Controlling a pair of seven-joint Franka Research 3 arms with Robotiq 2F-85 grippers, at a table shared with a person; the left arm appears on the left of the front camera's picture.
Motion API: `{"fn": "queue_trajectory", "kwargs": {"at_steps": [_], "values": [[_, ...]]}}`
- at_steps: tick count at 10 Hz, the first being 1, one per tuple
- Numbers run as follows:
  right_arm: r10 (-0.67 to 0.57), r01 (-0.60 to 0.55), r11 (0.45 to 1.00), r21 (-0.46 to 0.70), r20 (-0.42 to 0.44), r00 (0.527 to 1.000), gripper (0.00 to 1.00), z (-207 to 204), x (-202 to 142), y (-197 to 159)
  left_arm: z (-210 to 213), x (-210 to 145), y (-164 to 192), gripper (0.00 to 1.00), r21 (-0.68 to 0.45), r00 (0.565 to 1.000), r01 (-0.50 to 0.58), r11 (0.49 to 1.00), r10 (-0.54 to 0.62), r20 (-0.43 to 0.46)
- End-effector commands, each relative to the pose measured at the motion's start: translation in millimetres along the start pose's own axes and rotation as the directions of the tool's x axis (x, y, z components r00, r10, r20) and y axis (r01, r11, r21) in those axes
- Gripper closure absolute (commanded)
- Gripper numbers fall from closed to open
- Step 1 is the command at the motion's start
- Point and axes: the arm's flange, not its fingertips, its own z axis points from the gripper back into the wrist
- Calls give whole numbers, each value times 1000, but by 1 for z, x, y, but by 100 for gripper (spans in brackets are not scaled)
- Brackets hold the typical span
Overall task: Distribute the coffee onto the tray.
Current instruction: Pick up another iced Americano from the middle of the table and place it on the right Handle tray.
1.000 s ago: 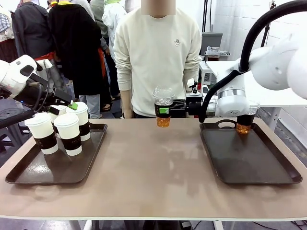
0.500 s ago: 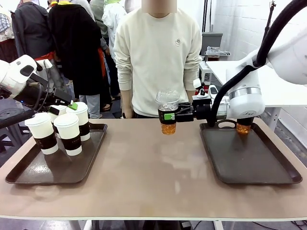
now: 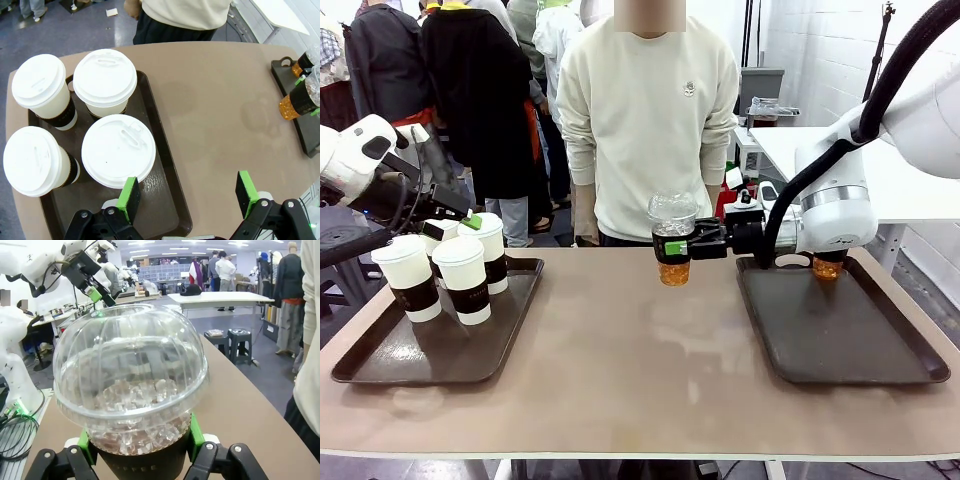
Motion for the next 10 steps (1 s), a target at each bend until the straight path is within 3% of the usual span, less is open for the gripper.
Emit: {"fn": "queue_trajectory", "kwargs": {"at_steps": [1,6,10], "values": [[11,-11,1000,2,4,1000,19,-3,7,-4,0,-1,1,0,-2,1000,-10,1000,10,5],[15,-13,999,-40,60,998,19,54,-15,33,0,-1,1,0,-2,1000,-10,1000,10,5],[-20,29,994,-109,82,996,19,118,-22,38,0,-1,1,0,-2,1000,-10,1000,10,5]]}}
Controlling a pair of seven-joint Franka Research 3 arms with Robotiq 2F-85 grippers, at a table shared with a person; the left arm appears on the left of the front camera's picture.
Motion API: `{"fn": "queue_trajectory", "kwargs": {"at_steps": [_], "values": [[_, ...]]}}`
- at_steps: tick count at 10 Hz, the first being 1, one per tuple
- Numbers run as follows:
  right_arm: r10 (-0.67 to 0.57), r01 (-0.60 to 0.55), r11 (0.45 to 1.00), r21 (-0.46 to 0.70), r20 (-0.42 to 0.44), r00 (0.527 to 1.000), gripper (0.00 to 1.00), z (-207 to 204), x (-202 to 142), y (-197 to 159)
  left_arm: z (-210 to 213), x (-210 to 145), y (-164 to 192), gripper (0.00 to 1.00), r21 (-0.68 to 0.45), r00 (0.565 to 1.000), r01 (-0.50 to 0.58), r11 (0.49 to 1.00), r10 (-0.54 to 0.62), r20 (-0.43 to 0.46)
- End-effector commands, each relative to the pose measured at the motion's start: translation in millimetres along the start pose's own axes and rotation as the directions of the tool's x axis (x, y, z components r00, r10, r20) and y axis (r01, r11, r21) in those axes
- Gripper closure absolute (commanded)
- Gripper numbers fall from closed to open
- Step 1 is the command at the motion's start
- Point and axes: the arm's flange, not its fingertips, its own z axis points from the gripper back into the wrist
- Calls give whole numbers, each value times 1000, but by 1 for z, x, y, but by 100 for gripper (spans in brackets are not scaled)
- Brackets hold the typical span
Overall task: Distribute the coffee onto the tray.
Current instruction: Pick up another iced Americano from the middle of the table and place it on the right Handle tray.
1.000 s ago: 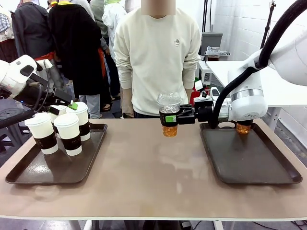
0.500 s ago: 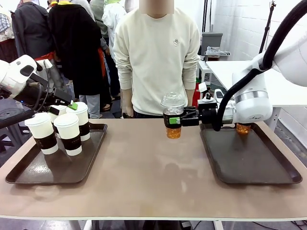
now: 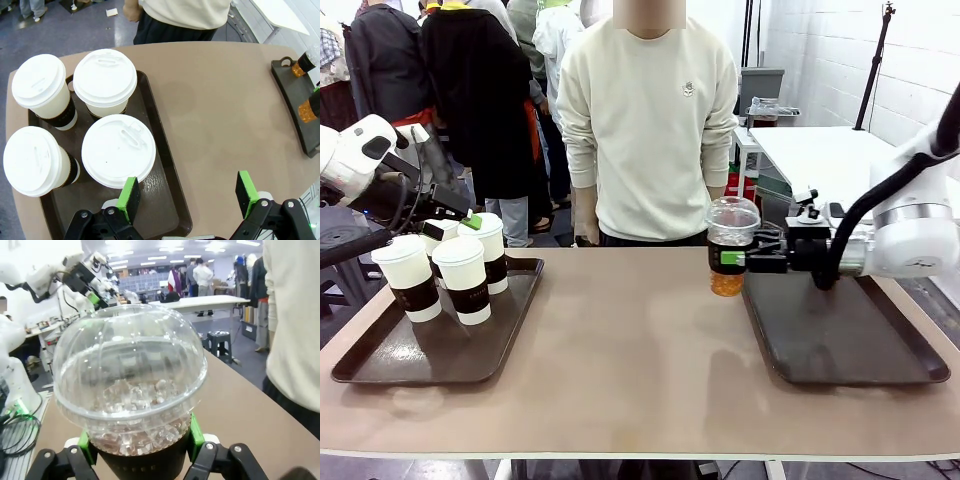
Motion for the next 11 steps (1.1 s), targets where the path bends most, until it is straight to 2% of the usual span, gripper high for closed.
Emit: {"fn": "queue_trajectory", "kwargs": {"at_steps": [1,2,6,11], "values": [[-7,7,1000,-4,11,1000,19,21,7,1,0,-1,1,0,-2,1000,-9,1000,9,4],[-23,23,999,-28,6,1000,19,36,2,-1,0,-1,1,0,-2,1000,-9,1000,9,4],[30,-31,998,-56,-26,999,19,83,-28,3,0,-1,1,0,-2,1000,-9,1000,9,4],[99,-100,994,-36,-19,995,19,104,-73,-5,0,-1,1,0,-2,1000,-9,1000,9,4]]}}
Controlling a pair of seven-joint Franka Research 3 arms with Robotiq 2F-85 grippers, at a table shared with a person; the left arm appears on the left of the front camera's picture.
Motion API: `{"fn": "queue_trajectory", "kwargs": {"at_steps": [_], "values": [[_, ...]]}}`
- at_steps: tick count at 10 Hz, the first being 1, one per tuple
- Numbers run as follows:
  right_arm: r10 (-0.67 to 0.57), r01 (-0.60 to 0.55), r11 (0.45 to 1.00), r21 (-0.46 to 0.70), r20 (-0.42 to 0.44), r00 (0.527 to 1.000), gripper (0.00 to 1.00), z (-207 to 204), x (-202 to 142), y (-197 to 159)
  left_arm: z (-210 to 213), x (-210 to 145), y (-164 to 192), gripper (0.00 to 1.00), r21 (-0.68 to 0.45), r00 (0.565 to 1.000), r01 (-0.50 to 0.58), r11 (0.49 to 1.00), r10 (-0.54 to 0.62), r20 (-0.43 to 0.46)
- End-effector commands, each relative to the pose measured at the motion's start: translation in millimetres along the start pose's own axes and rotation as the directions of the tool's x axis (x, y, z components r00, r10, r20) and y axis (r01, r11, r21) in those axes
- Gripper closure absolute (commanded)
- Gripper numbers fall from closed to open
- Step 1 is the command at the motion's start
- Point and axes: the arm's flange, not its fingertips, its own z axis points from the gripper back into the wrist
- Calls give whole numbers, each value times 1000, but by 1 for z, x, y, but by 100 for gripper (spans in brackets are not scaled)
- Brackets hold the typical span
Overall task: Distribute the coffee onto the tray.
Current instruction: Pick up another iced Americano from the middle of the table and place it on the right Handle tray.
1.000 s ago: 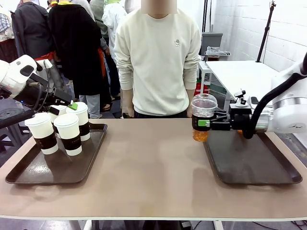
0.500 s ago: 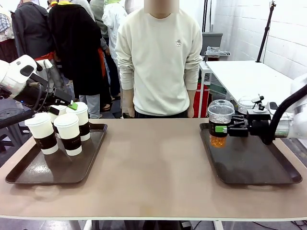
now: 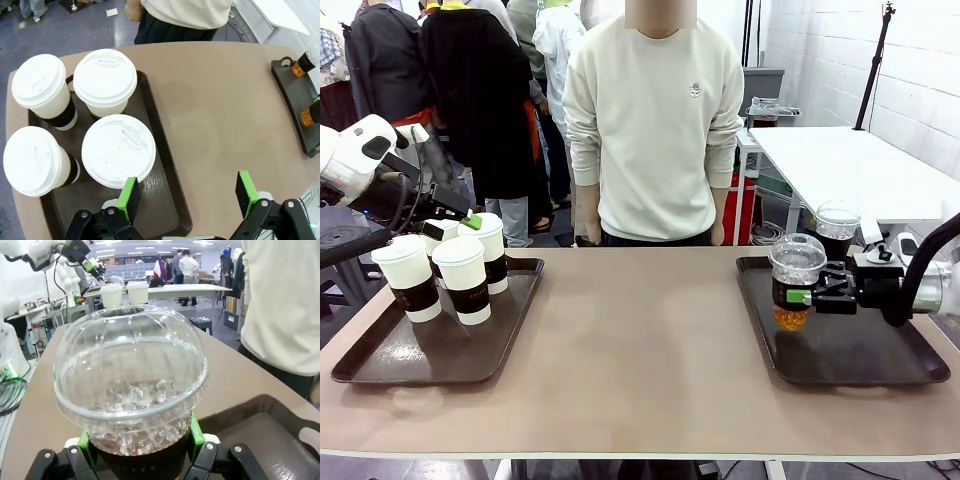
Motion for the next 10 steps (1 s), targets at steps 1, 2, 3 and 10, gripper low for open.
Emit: {"fn": "queue_trajectory", "kwargs": {"at_steps": [1,2,3,10], "values": [[37,-38,999,34,31,999,19,2,-6,-8,0,-1,1,0,-2,1000,-9,1000,9,4],[30,-31,998,49,26,999,19,2,-11,-10,0,-1,1,0,-2,1000,-9,1000,9,4],[35,-35,999,33,20,999,19,1,-14,-11,0,-1,1,0,-2,1000,-9,1000,9,4],[-35,35,999,1,-9,999,0,17,-16,-6,0,-1,1,0,-2,1000,-9,1000,9,4]]}}
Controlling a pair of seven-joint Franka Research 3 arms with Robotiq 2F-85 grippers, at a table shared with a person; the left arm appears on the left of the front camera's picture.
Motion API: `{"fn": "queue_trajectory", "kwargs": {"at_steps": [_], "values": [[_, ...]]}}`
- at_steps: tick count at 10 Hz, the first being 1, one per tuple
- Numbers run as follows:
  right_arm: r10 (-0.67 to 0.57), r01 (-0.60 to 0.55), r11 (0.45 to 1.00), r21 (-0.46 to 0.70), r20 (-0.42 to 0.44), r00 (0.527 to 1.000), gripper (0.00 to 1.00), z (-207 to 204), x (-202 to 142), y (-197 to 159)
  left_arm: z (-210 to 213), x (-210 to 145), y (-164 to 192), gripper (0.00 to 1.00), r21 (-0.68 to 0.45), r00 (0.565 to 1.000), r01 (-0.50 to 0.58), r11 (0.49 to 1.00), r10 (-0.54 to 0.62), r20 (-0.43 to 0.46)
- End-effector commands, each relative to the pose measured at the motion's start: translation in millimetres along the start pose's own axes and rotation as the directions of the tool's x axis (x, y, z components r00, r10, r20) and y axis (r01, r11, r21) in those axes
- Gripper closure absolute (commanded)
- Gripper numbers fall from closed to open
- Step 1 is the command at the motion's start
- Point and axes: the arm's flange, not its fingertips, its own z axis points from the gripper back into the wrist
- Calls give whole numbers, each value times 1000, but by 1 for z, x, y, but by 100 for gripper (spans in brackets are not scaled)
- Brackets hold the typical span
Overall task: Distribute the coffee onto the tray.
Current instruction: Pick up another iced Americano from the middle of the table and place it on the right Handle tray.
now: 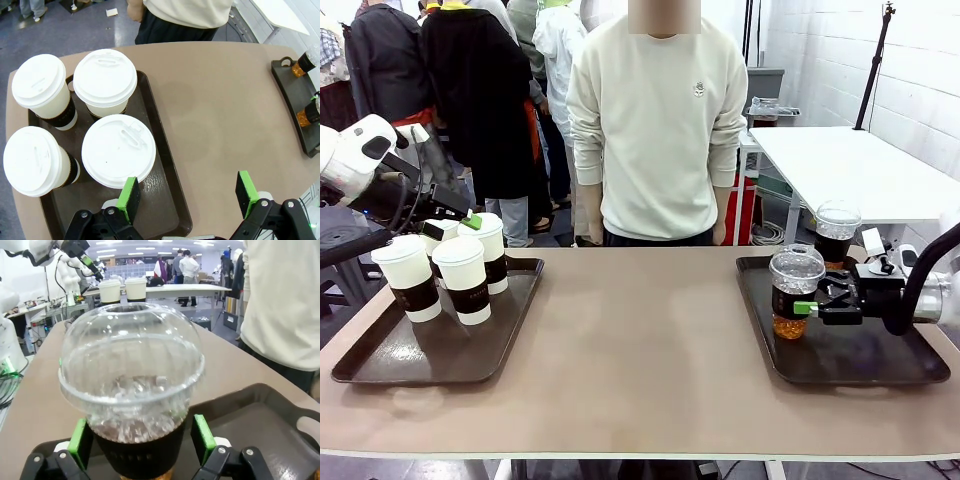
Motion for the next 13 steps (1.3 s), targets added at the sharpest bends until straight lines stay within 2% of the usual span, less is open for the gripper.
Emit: {"fn": "queue_trajectory", "kwargs": {"at_steps": [1,5,13], "values": [[-47,47,999,-11,-10,999,0,12,-1,5,0,-1,1,0,-2,1000,-9,1000,9,4],[-68,68,997,-46,-1,998,0,26,-7,5,0,-1,1,0,-2,1000,-9,1000,9,4],[-42,42,998,-45,-1,999,0,21,-7,0,0,-1,1,0,-2,1000,-9,1000,9,4]]}}
